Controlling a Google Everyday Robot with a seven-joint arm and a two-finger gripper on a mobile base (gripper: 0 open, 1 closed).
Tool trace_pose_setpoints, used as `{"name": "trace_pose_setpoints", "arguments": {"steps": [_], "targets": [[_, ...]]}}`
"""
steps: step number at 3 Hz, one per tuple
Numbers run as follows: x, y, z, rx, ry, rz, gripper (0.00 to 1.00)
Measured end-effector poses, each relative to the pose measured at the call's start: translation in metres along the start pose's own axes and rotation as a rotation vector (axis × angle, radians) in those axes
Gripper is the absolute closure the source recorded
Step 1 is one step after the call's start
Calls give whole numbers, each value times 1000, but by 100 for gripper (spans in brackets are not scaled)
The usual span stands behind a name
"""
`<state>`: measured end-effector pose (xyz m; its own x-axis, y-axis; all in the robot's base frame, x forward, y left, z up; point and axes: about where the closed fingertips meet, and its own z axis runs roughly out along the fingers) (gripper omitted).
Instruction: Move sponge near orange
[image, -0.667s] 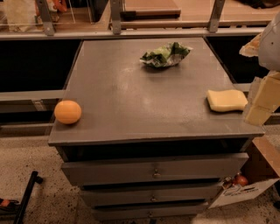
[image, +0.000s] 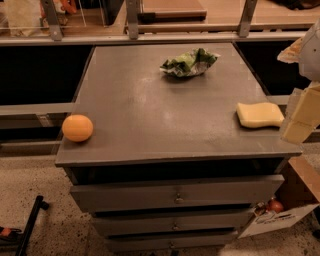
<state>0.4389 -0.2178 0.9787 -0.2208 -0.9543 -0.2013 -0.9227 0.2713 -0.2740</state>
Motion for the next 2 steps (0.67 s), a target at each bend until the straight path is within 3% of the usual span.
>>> {"name": "trace_pose_setpoints", "arguments": {"steps": [1, 2], "targets": [[14, -24, 22, 41, 33, -10, 0], [24, -63, 50, 66, 54, -44, 0]]}}
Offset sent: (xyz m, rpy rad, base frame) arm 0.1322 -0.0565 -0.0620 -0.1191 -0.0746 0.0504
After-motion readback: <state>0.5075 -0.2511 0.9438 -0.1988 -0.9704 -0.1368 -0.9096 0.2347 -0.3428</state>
